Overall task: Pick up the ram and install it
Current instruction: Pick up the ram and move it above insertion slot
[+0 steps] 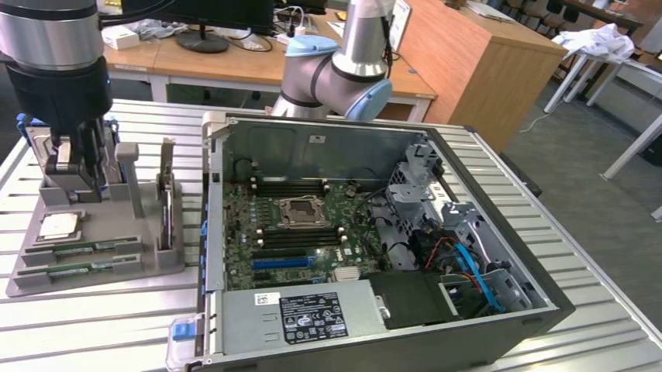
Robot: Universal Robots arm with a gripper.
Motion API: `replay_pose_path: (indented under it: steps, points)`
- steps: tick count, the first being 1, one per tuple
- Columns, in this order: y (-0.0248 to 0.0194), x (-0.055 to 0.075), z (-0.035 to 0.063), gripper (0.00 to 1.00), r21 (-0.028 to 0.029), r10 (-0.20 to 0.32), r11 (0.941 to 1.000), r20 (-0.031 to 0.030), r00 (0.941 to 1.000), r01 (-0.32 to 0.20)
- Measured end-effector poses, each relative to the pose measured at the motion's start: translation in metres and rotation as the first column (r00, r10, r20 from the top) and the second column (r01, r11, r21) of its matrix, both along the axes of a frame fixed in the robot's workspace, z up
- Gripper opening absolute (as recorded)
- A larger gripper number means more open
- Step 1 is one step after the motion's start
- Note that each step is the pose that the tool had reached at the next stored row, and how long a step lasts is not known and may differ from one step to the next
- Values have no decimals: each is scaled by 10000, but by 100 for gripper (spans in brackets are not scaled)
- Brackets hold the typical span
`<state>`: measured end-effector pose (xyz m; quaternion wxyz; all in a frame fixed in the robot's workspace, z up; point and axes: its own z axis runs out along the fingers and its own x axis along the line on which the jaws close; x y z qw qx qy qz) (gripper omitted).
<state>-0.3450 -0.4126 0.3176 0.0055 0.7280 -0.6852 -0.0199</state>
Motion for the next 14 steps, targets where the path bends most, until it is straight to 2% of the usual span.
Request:
replay_pose_path:
  steps: [14]
  points:
    - [-19,-33,-58,36,-1,0,10000,-2,10000,0]
